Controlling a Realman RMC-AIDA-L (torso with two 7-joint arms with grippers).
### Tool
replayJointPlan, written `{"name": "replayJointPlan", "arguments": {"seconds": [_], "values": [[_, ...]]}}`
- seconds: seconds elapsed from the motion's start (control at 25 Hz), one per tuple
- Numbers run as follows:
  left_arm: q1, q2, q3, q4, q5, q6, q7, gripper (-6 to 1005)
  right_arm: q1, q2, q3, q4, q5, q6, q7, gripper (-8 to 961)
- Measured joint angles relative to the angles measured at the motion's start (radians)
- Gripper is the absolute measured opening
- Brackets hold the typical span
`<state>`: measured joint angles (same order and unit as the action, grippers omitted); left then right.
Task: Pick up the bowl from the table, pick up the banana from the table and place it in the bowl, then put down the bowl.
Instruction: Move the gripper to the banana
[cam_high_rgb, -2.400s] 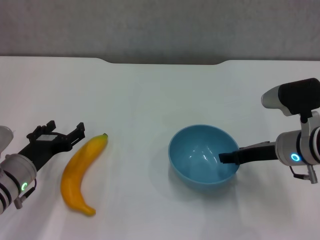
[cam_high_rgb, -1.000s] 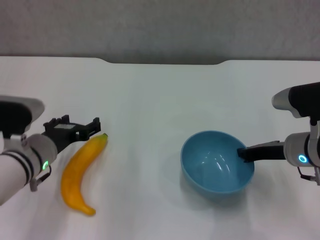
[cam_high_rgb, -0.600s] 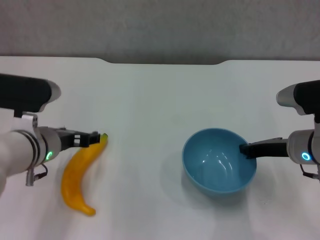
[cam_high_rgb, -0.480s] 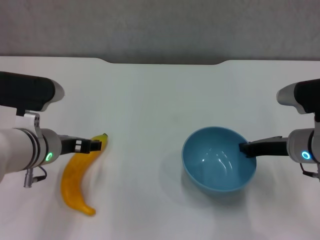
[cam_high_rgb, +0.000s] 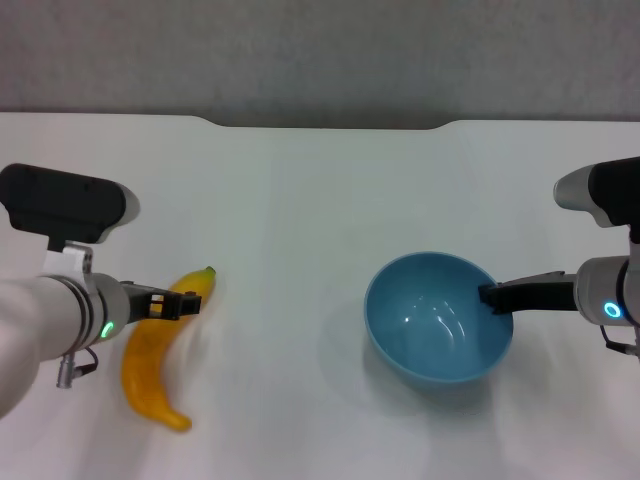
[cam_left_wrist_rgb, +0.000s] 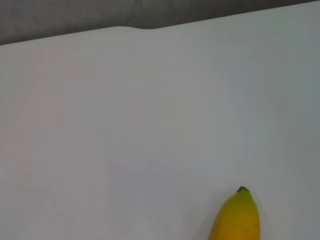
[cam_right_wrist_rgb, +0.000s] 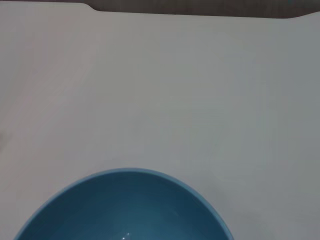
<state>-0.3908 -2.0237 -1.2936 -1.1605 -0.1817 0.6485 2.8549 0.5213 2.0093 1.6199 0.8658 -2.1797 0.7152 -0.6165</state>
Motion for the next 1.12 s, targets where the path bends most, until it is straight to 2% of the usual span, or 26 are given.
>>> {"name": "replayJointPlan", "arguments": {"seconds": [0.32,1.12], "values": [[-0.015,-0.002,0.005,0.060,-0.007,-0.020,-0.007,795,-0.001,-0.002,0.004,0.025,0.000,0.008,0.001,40],[-0.020,-0.005,0.007,0.109,-0.051,-0.019,-0.011,784,-0.025,-0.001,0.040,0.081,-0.012,0.022,0.001,42]]}}
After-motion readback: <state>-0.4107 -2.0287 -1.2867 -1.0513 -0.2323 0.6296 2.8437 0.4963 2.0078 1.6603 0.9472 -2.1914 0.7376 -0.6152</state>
